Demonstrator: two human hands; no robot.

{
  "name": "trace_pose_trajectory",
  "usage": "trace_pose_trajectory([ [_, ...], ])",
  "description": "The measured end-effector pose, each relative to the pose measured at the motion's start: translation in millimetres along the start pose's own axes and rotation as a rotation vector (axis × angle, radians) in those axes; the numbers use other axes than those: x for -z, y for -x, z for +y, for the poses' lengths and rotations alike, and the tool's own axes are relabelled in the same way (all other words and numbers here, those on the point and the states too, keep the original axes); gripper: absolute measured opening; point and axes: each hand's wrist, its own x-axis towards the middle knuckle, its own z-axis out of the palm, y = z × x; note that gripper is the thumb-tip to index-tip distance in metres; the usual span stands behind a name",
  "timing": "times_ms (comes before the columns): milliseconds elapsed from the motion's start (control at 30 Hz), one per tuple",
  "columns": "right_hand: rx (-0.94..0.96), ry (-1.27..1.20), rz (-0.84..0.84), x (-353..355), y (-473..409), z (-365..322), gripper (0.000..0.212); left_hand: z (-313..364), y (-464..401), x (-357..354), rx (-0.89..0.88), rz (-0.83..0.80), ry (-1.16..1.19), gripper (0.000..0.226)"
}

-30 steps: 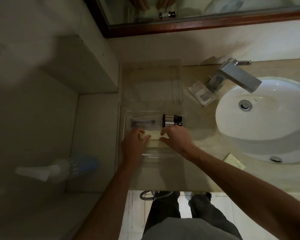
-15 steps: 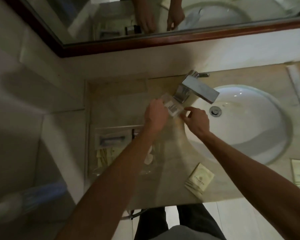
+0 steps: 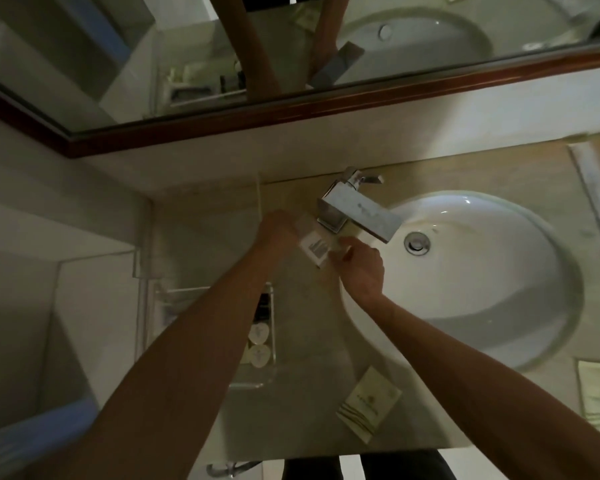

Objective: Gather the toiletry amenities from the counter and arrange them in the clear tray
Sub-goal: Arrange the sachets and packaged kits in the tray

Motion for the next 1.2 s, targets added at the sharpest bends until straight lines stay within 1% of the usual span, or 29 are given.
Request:
trace_pose_trajectory([
  [100,-0.159,-0.192,-0.049,-3,-14,8,0.019,-4,-1,-4,0.023,0.014,0.112,0.021],
  [200,-0.141,-0.258,-0.088,2,-14,13,0.011,-10,8,-5,-0.028,-0.020,0.154,0.015],
  [267,-0.034,-0.280,-0.039,12,-7,15,0.009,-16,19,-5,-0.122,0.005,0.207,0.006],
  [333,0.162,-0.262,0.048,24,7,18,0.006,-25,30,-3,-0.243,0.065,0.229,0.002],
  [433,0.448,-0.146,0.123,33,38,25,0.004,-36,44,-3,-0.391,0.060,0.192,0.007],
  [533,0.605,0.031,0.124,19,67,35,0.004,-43,47,-5,-0.443,0.020,0.029,0.009],
  [633,0.666,0.177,0.104,-6,84,40,0.004,-44,49,-10,-0.468,0.007,-0.075,0.010],
  [700,0.619,0.284,0.024,-20,89,38,0.003,-42,54,-10,-0.451,0.062,-0.079,0.010],
  [767,0.530,0.402,-0.103,-28,90,34,0.016,-42,61,-7,-0.408,0.134,-0.053,0.013],
  [800,0.502,0.428,-0.139,-28,89,32,0.021,-44,67,-7,-0.382,0.170,-0.032,0.012],
  [867,0.435,0.353,-0.131,-20,87,26,0.024,-47,85,-11,-0.314,0.259,0.018,0.009],
  [933,0.337,0.234,-0.059,-5,76,21,0.022,-47,112,-26,-0.227,0.323,0.074,0.009],
  [1000,0.290,0.198,-0.015,12,60,14,0.018,-42,142,-51,-0.190,0.306,0.104,0.012],
  [1033,0.293,0.213,-0.016,17,50,10,0.016,-38,156,-65,-0.180,0.276,0.127,0.015],
  [1067,0.308,0.232,-0.051,21,40,4,0.016,-33,167,-79,-0.168,0.240,0.178,0.016],
  [1133,0.394,0.283,-0.209,21,23,-13,0.020,-27,177,-105,-0.155,0.221,0.224,0.016],
  [1200,0.547,0.376,-0.392,11,10,-31,0.027,-22,179,-120,-0.148,0.228,0.188,0.023],
])
